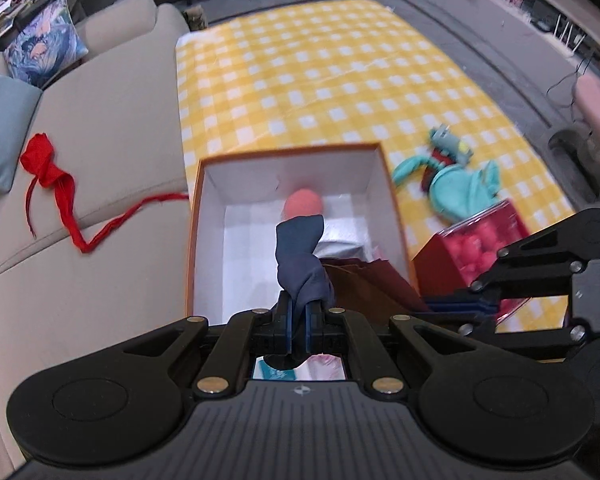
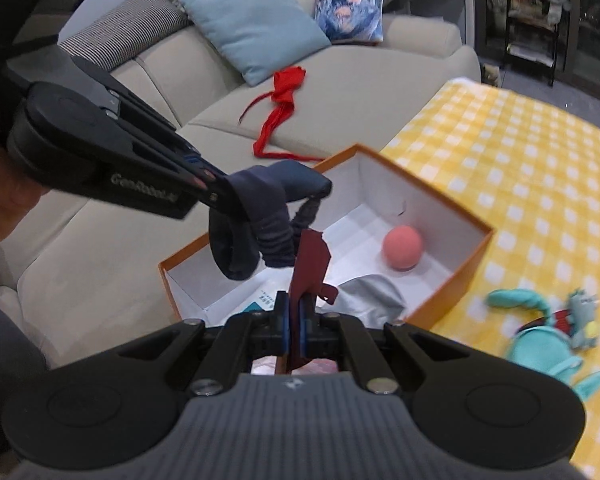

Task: Organize soft objects
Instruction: 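Carry the blue cloth in the left tool and red cloth in the right tool over the box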

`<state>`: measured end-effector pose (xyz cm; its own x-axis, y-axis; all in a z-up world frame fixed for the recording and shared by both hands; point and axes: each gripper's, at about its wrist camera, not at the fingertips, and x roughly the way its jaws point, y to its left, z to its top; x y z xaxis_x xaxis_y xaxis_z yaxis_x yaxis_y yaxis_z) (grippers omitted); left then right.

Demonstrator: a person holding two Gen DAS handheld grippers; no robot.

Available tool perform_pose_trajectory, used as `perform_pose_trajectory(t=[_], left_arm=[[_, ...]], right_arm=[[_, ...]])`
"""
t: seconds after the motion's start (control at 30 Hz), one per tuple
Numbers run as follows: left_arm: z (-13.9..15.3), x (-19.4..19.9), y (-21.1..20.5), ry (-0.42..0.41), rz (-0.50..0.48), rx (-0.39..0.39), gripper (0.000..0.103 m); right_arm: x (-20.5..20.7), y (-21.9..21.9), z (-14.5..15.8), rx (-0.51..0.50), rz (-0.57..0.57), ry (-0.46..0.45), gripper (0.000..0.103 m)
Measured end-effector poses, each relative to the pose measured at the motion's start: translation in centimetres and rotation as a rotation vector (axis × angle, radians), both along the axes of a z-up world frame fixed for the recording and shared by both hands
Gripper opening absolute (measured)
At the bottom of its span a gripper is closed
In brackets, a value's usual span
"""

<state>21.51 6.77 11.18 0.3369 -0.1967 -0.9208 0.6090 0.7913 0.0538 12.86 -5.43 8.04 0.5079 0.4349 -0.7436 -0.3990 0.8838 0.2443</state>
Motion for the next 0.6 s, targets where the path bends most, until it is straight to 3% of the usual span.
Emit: perform_pose_trajectory(t=[0.33,0.6], left_arm=[[-4.9,2.7,0.8,0.067,0.025,0.063,0.006],[-8.8,4.4,0.6,0.107,0.031,0.103,0.006]], right_arm=[[2.8,2.6,-5.5,0.088,-0.080,0.035,0.001],[4.3,4.3,-8.6,0.066,-0.117,0.082,0.001]])
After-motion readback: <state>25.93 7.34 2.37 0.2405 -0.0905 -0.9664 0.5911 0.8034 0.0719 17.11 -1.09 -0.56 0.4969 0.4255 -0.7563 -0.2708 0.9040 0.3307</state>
